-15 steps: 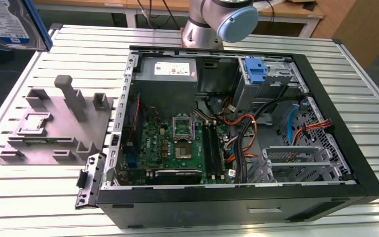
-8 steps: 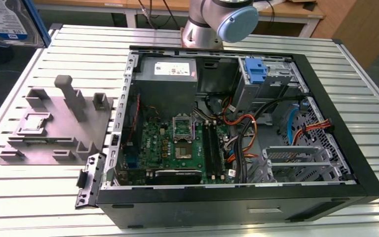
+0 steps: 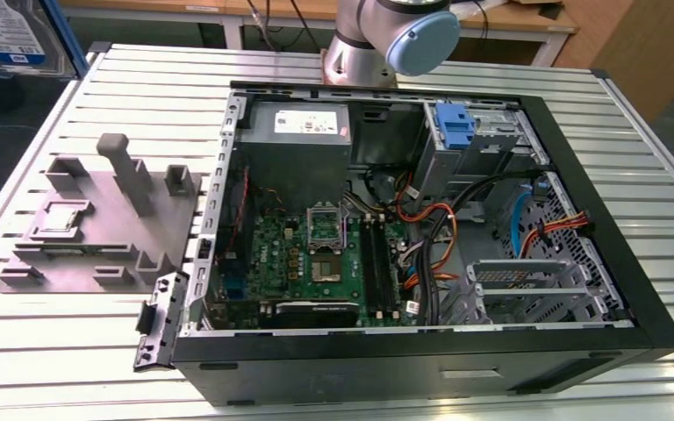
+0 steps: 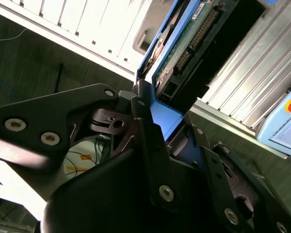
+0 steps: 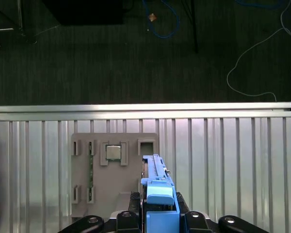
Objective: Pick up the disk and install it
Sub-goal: 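Pick up the disk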
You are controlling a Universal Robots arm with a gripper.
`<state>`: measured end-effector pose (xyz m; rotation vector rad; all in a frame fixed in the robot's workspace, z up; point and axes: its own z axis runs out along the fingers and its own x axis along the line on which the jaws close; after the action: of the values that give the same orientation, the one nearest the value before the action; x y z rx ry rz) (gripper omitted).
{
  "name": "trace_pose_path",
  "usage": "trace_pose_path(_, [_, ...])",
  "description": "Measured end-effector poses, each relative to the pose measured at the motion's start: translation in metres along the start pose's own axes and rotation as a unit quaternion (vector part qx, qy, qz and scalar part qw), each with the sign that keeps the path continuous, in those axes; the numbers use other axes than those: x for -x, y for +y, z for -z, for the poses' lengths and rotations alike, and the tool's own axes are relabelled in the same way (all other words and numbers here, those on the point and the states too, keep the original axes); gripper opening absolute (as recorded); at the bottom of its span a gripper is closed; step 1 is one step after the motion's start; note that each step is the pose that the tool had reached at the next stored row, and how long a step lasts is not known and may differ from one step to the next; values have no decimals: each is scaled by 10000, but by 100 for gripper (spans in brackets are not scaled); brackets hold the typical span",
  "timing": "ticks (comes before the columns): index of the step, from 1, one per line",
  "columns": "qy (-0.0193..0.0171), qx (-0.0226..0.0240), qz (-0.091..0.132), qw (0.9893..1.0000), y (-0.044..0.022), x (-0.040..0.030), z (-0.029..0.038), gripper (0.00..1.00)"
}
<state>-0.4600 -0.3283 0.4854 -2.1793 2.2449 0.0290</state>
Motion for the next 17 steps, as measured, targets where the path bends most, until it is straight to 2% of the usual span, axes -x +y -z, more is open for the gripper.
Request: trace_pose_path(17, [0,0,0,10000,1,4,174,36])
